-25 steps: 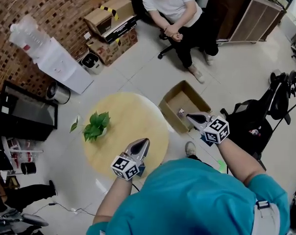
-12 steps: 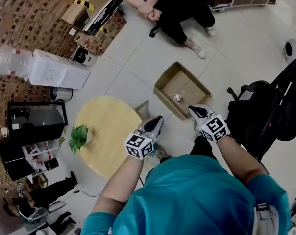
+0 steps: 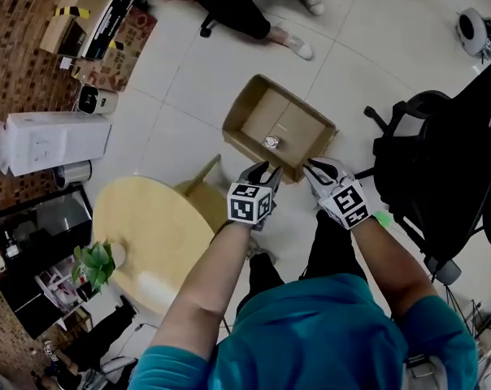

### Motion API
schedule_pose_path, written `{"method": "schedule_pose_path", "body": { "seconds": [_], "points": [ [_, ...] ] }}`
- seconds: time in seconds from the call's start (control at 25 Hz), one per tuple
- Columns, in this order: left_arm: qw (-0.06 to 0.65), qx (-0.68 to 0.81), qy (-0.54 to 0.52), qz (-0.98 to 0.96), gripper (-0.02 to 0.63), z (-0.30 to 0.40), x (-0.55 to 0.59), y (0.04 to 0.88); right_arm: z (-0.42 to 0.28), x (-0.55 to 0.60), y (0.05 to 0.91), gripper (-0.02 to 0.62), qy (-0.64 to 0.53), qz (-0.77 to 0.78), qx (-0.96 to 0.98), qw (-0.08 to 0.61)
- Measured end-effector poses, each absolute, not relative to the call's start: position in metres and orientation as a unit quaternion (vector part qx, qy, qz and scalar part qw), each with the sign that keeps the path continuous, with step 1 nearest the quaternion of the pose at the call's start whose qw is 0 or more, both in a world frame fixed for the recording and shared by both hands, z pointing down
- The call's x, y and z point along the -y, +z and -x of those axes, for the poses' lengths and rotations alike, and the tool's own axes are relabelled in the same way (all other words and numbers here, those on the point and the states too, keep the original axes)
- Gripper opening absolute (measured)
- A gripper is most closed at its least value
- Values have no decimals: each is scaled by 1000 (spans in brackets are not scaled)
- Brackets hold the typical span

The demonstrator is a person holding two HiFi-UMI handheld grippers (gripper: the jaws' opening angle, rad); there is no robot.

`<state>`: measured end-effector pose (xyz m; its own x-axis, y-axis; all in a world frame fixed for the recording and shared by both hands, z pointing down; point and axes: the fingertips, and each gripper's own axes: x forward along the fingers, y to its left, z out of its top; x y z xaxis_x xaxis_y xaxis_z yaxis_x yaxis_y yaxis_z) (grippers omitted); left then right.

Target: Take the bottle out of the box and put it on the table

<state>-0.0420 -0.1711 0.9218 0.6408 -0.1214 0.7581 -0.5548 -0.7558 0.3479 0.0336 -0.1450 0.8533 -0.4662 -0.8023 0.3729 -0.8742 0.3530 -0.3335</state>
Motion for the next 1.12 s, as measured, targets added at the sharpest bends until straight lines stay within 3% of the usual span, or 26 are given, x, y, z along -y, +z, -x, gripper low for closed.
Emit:
{"method": "schedule_pose_path", "body": {
  "seconds": [0.52, 0.76, 1.12],
  "points": [
    [245, 172, 566, -768, 255, 157, 199, 1245, 62, 146, 1152, 146, 317, -562, 759, 88],
    [221, 157, 631, -727, 332, 177, 207, 1327, 69, 153, 1200, 155, 318, -559, 759, 100],
    [152, 89, 695, -697, 364, 190, 221, 1394, 79, 148, 1237, 156, 313, -551, 767, 101]
  ]
}}
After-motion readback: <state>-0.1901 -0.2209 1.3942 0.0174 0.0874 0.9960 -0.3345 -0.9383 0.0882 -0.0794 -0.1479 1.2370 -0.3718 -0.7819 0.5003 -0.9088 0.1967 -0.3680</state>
